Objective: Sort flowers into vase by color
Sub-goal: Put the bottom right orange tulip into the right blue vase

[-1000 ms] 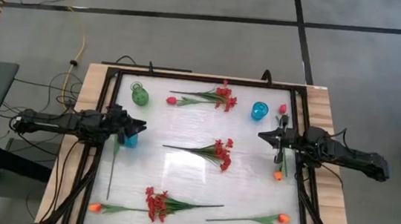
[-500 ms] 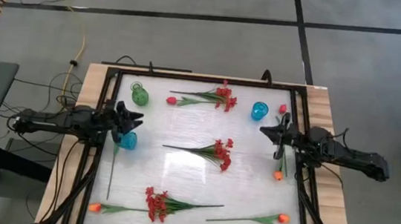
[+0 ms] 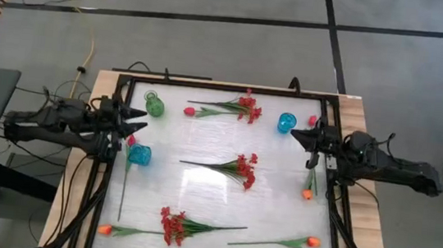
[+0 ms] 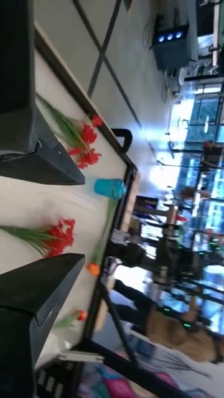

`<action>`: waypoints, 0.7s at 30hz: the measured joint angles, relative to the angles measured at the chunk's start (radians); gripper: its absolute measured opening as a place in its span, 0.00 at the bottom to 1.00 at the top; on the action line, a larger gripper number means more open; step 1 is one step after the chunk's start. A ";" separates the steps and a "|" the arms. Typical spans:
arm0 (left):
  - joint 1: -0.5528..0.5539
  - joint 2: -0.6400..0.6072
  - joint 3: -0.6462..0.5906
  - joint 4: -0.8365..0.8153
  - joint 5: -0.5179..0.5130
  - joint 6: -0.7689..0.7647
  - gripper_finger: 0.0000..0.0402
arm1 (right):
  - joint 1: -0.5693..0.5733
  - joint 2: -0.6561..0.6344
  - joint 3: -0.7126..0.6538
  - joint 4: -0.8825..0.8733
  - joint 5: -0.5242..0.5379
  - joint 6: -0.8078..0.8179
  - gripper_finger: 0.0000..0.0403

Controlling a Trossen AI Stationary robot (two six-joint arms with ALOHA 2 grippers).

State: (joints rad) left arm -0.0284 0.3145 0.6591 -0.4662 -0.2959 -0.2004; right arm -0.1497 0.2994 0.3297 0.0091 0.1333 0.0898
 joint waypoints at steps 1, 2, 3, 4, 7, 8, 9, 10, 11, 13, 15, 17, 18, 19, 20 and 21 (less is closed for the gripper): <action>0.000 0.028 0.029 -0.013 0.000 0.017 0.44 | 0.000 0.038 0.041 -0.045 0.000 0.004 0.12; 0.000 0.053 0.057 -0.028 0.000 0.034 0.44 | 0.000 0.078 0.086 -0.096 0.000 0.015 0.12; 0.000 0.078 0.083 -0.037 -0.002 0.049 0.44 | 0.000 0.117 0.133 -0.146 0.000 0.023 0.12; 0.000 0.100 0.111 -0.043 -0.006 0.066 0.44 | 0.001 0.153 0.179 -0.201 -0.003 0.025 0.12; 0.000 0.148 0.175 -0.053 -0.009 0.113 0.44 | 0.013 0.261 0.313 -0.358 -0.055 -0.011 0.13; 0.000 0.161 0.193 -0.053 -0.010 0.125 0.44 | 0.020 0.293 0.356 -0.407 -0.075 -0.036 0.13; 0.000 0.172 0.208 -0.051 -0.014 0.136 0.44 | 0.026 0.322 0.399 -0.461 -0.091 -0.064 0.13; 0.000 0.180 0.220 -0.051 -0.020 0.140 0.44 | 0.034 0.349 0.439 -0.513 -0.109 -0.095 0.14; 0.000 0.189 0.231 -0.053 -0.029 0.143 0.44 | 0.042 0.376 0.478 -0.558 -0.117 -0.121 0.15; 0.000 0.204 0.247 -0.053 -0.044 0.144 0.44 | 0.056 0.427 0.553 -0.656 -0.129 -0.171 0.17; 0.000 0.221 0.256 -0.053 -0.058 0.137 0.44 | 0.072 0.470 0.616 -0.760 -0.131 -0.225 0.19; 0.000 0.238 0.260 -0.051 -0.077 0.120 0.44 | 0.090 0.511 0.667 -0.854 -0.131 -0.279 0.23; 0.000 0.246 0.260 -0.049 -0.082 0.105 0.44 | 0.098 0.530 0.687 -0.898 -0.131 -0.298 0.25; 0.000 0.256 0.260 -0.046 -0.084 0.093 0.44 | 0.106 0.549 0.701 -0.937 -0.131 -0.314 0.27; 0.000 0.266 0.260 -0.042 -0.085 0.089 0.44 | 0.115 0.568 0.712 -0.973 -0.132 -0.331 0.29; 0.000 0.276 0.260 -0.038 -0.085 0.086 0.44 | 0.125 0.588 0.719 -1.004 -0.134 -0.350 0.31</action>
State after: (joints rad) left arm -0.0284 0.5903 0.9195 -0.5039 -0.3809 -0.1145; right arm -0.0243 0.8874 1.0489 -0.9947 -0.0008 -0.2602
